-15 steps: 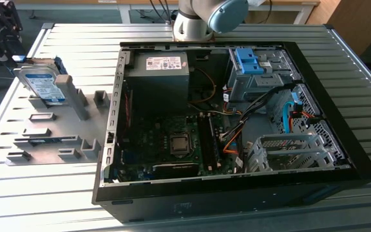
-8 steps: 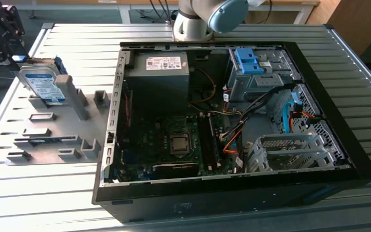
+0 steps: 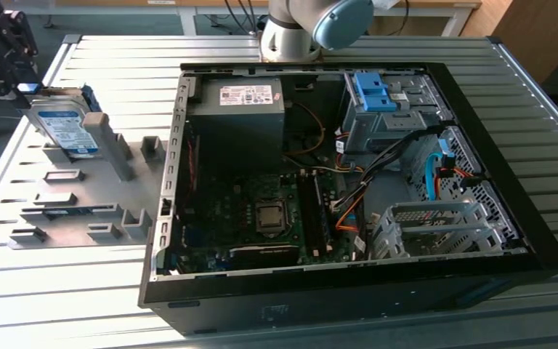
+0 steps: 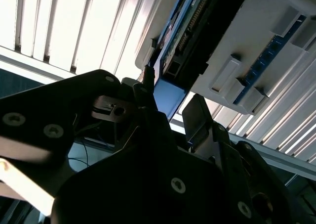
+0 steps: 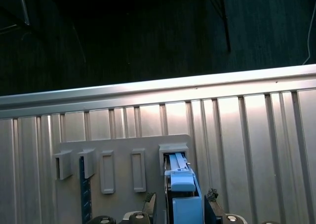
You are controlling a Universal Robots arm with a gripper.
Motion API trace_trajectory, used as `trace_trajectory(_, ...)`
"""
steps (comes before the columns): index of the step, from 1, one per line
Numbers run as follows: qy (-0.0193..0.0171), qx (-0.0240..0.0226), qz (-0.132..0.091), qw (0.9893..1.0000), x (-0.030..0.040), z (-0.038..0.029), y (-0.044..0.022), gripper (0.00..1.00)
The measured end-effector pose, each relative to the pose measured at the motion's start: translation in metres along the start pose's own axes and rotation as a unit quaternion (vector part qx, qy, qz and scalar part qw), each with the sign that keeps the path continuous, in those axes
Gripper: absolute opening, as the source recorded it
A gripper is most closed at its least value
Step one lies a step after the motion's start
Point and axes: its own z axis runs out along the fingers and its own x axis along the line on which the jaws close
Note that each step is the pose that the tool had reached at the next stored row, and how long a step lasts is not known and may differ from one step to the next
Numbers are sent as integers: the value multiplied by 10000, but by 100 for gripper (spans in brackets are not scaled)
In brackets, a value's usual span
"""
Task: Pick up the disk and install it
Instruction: 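Pick up the disk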
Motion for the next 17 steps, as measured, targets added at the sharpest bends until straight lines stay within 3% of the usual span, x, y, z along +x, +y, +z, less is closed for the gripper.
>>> trace_trajectory(5,-1,-1,-1,10000,5,67,2,50)
trace_trajectory(8,-3,-2,-1,10000,5,71,3,49)
trace_trajectory(9,-3,-2,-1,10000,5,73,3,42)
trace_trajectory(17,-7,0,-2,10000,5,85,15,42)
